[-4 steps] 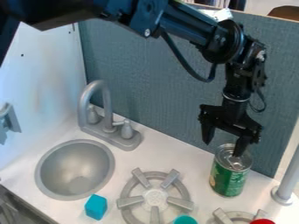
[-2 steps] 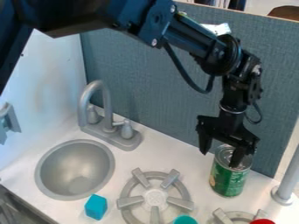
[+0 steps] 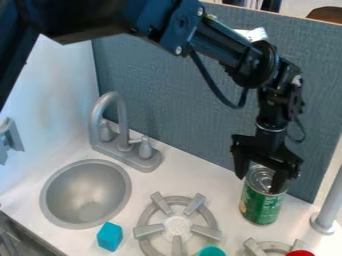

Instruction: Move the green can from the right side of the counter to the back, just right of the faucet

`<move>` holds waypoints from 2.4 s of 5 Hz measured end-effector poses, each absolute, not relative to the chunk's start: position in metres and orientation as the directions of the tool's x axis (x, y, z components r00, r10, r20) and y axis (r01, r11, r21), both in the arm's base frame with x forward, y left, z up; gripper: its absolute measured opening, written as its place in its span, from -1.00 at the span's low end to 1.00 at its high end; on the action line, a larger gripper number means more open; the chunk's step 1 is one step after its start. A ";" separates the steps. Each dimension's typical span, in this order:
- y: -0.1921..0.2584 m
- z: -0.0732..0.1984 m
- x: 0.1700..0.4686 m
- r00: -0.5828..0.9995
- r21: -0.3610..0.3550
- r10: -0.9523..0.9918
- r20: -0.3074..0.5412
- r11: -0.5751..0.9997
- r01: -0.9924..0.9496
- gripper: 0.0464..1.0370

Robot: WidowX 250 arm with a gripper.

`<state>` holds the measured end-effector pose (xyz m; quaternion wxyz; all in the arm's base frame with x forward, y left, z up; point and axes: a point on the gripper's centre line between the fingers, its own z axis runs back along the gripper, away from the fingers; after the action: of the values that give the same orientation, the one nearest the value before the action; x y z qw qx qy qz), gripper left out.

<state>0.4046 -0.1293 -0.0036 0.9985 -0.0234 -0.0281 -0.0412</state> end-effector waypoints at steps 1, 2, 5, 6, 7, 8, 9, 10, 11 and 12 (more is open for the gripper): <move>-0.142 0.003 0.411 0.992 -0.043 -0.092 0.088 0.994 0.096 0.93; -0.148 -0.007 0.412 0.992 -0.008 -0.105 0.067 0.994 0.106 0.93; -0.148 -0.021 0.425 0.997 0.129 -0.079 -0.002 0.989 0.079 0.93; -0.141 -0.021 0.425 0.998 0.174 -0.059 -0.017 0.983 0.061 0.93; -0.137 -0.021 0.424 0.998 0.188 -0.057 -0.023 0.980 0.060 0.93; -0.131 -0.025 0.421 0.998 0.208 -0.047 -0.037 0.977 0.054 0.93; -0.118 -0.029 0.421 0.999 0.228 -0.035 -0.042 0.973 0.044 0.93; -0.095 -0.034 0.426 0.999 0.262 -0.019 -0.030 0.965 0.026 0.93; -0.070 -0.035 0.428 0.999 0.286 0.023 -0.030 0.958 -0.013 0.93; -0.047 -0.036 0.435 0.997 0.277 0.072 -0.006 0.959 -0.068 0.93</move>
<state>0.4349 -0.0471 -0.0361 0.9896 0.1396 0.0078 0.0353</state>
